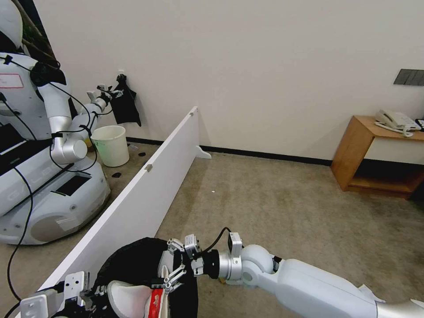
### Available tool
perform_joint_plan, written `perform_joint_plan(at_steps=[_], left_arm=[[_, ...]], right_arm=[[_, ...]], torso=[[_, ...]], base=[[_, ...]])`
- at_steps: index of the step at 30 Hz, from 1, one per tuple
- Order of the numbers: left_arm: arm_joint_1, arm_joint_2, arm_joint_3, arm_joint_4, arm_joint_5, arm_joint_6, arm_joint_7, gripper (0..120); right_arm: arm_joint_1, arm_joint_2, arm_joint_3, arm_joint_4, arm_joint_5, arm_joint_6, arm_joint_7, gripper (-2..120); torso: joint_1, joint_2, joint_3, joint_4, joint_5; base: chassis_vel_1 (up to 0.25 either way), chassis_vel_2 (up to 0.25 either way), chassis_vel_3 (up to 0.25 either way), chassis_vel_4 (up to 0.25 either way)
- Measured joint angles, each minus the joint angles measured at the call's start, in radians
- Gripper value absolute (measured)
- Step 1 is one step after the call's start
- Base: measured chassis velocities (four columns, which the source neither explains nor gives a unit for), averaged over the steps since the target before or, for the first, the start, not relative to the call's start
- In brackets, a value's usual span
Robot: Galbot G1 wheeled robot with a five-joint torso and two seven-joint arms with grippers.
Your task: Pick up the trash bin, then pick up the garbage from the floor and place it into the trash bin.
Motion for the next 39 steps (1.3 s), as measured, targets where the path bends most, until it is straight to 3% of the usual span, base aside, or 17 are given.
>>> perform_joint_plan(at_steps=[6,12,14,17,19,23,31,39], left_arm=[[-0.006,-0.007,-0.001,0.0,-0.003,0.0,0.0,1],[-0.005,-0.014,-0.011,0.0,-0.014,0.0,-0.002,1],[-0.002,-0.018,-0.012,0.0,-0.014,0.0,-0.002,1],[-0.001,-0.02,-0.015,0.0,-0.016,0.0,-0.002,1],[0.001,-0.022,-0.021,0.0,-0.019,0.0,-0.003,1],[0.008,-0.024,-0.021,0.0,-0.019,0.0,-0.003,1],[0.01,-0.024,-0.023,0.0,-0.018,0.0,-0.005,1],[0.009,-0.021,-0.023,0.0,-0.019,0.0,-0.006,1]], right_arm=[[-0.022,-0.017,0.133,0.058,0.012,0.015,0.006,100],[-0.073,-0.052,0.309,0.104,0.033,0.016,0.107,100],[-0.113,-0.068,0.391,0.119,0.01,0.013,0.231,100],[-0.142,-0.079,0.437,0.126,-0.006,0.009,0.302,100],[-0.201,-0.093,0.505,0.128,-0.061,0.003,0.434,100],[-0.261,-0.097,0.548,0.107,-0.119,-0.023,0.544,100],[-0.336,-0.084,0.59,0.047,-0.165,-0.152,0.593,100],[-0.392,-0.12,0.591,-0.074,-0.396,-0.191,0.464,100]], torso=[[0.0,0.0,0.0,0.0001,0.0001],[0.0,0.0,0.0,-0.0002,0.0],[0.0,0.0,0.0,0.0003,0.0002],[0.0,0.0,0.0,-0.0001,0.0001],[0.0,0.0,0.0,-0.0005,0.0002],[0.0,0.0,0.0,0.0,0.0002],[0.0,0.0,0.0,0.0,0.0],[0.0,0.0,0.0,-0.0004,0.0]], base=[[0.0,0.0,0.0,0.0],[0.0,0.0,0.0,0.0],[0.0,0.0,0.0,0.0],[0.0,0.0,0.0,0.0],[0.0,0.0,0.0,0.0],[0.0,0.0,0.0,0.0],[0.0,0.0,0.0,0.0],[0.0,0.0,0.0,0.0]])
